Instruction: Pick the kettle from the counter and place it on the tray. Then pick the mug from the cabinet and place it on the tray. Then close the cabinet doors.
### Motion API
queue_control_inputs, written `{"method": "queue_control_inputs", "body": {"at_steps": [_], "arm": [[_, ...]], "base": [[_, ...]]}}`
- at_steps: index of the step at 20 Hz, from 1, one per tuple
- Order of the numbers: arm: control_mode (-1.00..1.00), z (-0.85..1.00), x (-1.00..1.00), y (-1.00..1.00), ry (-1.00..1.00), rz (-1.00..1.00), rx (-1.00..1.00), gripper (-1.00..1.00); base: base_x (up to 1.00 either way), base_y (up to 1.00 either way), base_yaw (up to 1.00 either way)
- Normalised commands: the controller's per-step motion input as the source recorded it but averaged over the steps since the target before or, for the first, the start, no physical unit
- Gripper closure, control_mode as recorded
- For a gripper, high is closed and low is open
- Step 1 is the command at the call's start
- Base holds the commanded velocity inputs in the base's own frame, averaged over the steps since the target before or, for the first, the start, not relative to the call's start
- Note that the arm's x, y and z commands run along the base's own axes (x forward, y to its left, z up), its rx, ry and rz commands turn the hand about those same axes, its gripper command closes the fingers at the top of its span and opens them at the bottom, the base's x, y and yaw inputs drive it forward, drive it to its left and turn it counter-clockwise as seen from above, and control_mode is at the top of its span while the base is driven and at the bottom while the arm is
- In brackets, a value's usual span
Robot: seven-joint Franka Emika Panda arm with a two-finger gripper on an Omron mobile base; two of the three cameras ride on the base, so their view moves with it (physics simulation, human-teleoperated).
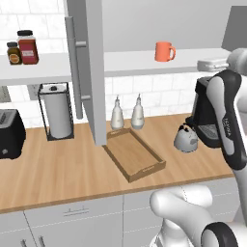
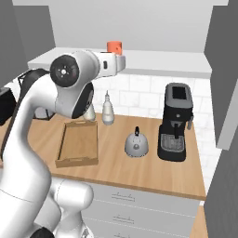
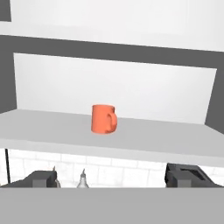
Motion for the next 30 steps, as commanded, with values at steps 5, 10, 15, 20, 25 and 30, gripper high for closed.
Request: {"method": "queue_control_inputs", "body": {"at_steps": [5,10,15,20,25,30], "arm": [[-1.0,0.03,0.44,-0.2,-0.01,0.03,0.01,-1.0],[-1.0,0.07,0.62,-0.09,0.0,0.13,0.0,-1.0],[-1.0,-0.06,0.62,-0.03,-0.01,0.09,0.0,-1.0],[-1.0,-0.22,0.28,-0.19,-0.15,0.1,0.0,-1.0],[-1.0,-0.1,0.11,-0.16,-0.04,0.09,0.0,-1.0],[-1.0,-0.19,0.11,-0.22,-0.01,0.04,0.0,-1.0]], "base": [[0.0,0.0,0.0],[0.0,0.0,0.0],[0.0,0.0,0.0],[0.0,0.0,0.0],[0.0,0.0,0.0],[0.0,0.0,0.0]]}}
